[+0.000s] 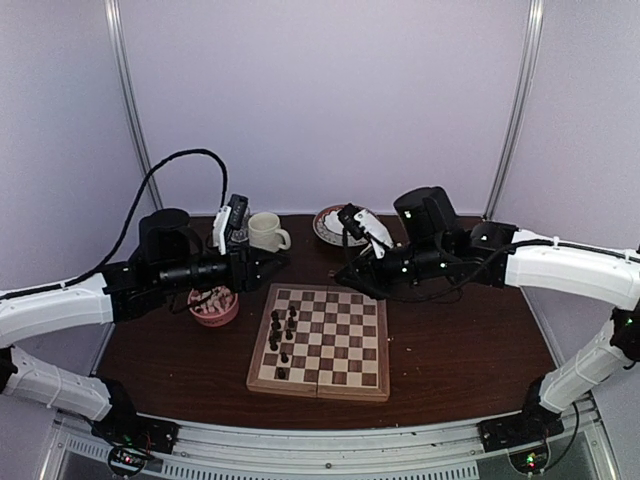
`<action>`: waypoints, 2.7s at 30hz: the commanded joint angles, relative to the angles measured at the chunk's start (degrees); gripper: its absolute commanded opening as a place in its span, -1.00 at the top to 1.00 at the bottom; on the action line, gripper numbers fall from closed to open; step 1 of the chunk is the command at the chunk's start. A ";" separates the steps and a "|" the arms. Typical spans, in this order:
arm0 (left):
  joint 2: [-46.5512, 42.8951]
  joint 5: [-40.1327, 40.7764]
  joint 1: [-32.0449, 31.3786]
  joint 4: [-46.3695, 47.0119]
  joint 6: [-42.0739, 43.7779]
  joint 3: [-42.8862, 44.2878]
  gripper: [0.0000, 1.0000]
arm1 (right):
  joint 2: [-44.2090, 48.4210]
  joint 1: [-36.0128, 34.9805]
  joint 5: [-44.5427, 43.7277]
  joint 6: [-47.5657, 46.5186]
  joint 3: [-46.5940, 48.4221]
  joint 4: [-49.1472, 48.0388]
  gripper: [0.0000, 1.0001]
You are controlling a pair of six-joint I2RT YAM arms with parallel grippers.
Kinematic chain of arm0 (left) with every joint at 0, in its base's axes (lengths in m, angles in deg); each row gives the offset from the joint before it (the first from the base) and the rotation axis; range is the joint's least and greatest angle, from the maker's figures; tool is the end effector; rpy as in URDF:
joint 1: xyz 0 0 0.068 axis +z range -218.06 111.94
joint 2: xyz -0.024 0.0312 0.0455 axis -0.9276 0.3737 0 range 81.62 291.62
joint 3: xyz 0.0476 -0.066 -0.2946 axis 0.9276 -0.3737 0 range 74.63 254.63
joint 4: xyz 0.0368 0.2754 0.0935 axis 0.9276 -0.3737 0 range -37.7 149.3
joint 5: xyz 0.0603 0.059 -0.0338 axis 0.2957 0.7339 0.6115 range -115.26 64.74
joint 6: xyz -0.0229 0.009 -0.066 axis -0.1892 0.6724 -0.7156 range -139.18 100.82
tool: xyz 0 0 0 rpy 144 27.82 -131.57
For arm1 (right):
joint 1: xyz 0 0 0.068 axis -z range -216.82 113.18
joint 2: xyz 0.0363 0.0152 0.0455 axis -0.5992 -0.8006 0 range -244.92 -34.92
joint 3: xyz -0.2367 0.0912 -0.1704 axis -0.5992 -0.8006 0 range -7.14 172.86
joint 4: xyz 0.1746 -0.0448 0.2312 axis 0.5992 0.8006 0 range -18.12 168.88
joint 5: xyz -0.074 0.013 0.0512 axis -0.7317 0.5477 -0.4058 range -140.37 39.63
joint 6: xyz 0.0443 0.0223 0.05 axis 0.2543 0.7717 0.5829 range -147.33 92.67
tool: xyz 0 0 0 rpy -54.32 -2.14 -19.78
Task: Set up the chess pieces on the board
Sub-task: Pass from the left arm to the right, then place the rook on the chessboard.
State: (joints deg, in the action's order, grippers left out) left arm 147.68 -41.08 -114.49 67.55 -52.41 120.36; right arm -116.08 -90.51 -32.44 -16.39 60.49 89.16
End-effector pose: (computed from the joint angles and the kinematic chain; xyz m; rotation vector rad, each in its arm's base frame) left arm 0.2008 -0.2338 0.3181 0.4393 1.9016 -1.2115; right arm 0.2047 0.3085 0.3349 -1.0018 2.0088 0.9771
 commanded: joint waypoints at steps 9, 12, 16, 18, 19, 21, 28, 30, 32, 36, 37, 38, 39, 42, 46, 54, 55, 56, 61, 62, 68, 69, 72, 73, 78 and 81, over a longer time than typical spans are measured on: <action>-3.39 22.06 0.47 -6.56 4.82 -1.87 -0.25 | -16.99 -1.43 -13.50 -8.82 23.00 47.02 0.94; -3.56 22.62 0.47 -6.75 4.93 -1.94 -0.25 | -20.23 -1.75 -14.63 -9.59 24.85 49.14 0.95; -3.52 22.65 0.47 -6.69 5.02 -2.04 -0.25 | -23.90 -2.65 -14.59 -10.14 25.90 49.88 0.99; -3.31 22.82 0.47 -6.67 5.02 -1.91 -0.25 | -25.14 -3.13 -13.39 -10.19 26.11 49.01 0.98; -3.12 22.91 0.47 -6.79 5.10 -1.88 -0.25 | -25.77 -3.41 -12.87 -10.15 26.39 48.66 0.95; -2.81 22.95 0.51 -6.89 5.19 -1.68 -0.25 | -27.26 -3.94 -12.08 -12.26 27.02 48.43 0.94; -2.71 22.24 0.47 -6.93 5.30 -1.52 -0.24 | -31.42 -5.96 -12.19 -13.81 29.20 49.86 0.89; -2.75 22.26 0.47 -6.93 5.30 -1.50 -0.24 | -32.02 -6.22 -13.11 -13.93 29.42 50.15 0.86; -2.75 22.23 0.50 -6.93 5.29 -1.47 -0.24 | -33.00 -6.33 -14.48 -13.77 29.88 50.82 0.86; -2.66 22.14 0.47 -6.93 5.30 -1.45 -0.24 | -35.50 -6.84 -15.29 -14.04 31.08 51.89 0.86; -2.71 22.08 0.47 -6.93 5.34 -1.41 -0.24 | -35.93 -6.97 -15.62 -14.13 31.40 52.16 0.86; -2.71 22.08 0.49 -6.93 5.34 -1.43 -0.24 | -36.47 -7.15 -15.85 -14.18 31.61 52.41 0.84; -2.77 21.98 0.47 -6.93 5.29 -1.39 -0.24 | -36.78 -7.25 -16.04 -14.22 31.75 52.42 0.82; -2.61 21.77 0.47 -6.87 5.35 -1.42 -0.24 | -37.34 -7.42 -16.23 -14.36 32.03 52.33 0.77; -2.68 21.64 0.47 -6.93 5.28 -1.34 -0.24 | -37.94 -7.58 -16.19 -14.45 32.36 52.35 0.73; -2.69 21.07 0.47 -6.85 5.29 -1.35 -0.23 | -36.90 -7.96 -16.15 -14.36 31.76 50.86 0.00; -2.58 20.95 0.49 -6.84 5.31 -1.34 -0.23 | -36.49 -8.00 -15.86 -14.44 31.61 50.38 -0.03; -2.56 20.89 0.47 -6.78 5.31 -1.28 -0.23 | -35.81 -8.05 -15.92 -14.35 31.52 50.15 -0.03; -2.31 20.56 0.47 -6.84 5.38 -1.19 -0.23 | -24.46 -7.74 -15.33 -13.52 26.69 41.27 -0.03; -2.15 20.30 0.47 -6.89 5.45 -1.04 -0.23 | -21.08 -7.48 -15.15 -13.17 24.57 38.36 -0.03; -0.72 17.87 0.47 -7.52 5.70 0.08 -0.23 | -2.78 -3.25 -19.56 -7.99 5.56 14.36 -0.13; -0.45 17.38 0.47 -7.54 5.79 0.26 -0.23 | -1.09 -2.73 -22.09 -7.29 2.49 10.86 -0.14; 0.88 16.20 0.38 -7.87 5.99 1.06 -0.23 | 2.18 -0.76 -27.94 -4.79 -6.14 0.28 -0.14; 1.50 15.88 0.42 -7.87 5.99 1.29 -0.22 | 2.95 0.11 -29.01 -3.91 -8.58 -2.99 -0.16; 5.97 13.36 -1.29 -9.23 6.86 3.93 -0.15 | 4.62 4.82 -33.21 0.76 -17.00 -12.86 -0.17; 9.39 14.84 -5.06 -12.83 8.90 7.47 -0.15 | 6.15 7.84 -34.58 3.98 -20.21 -14.65 -0.17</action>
State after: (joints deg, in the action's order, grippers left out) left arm 153.80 -25.54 -115.76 57.23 -46.56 122.92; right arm -112.47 -85.70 -61.77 -17.99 42.79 83.98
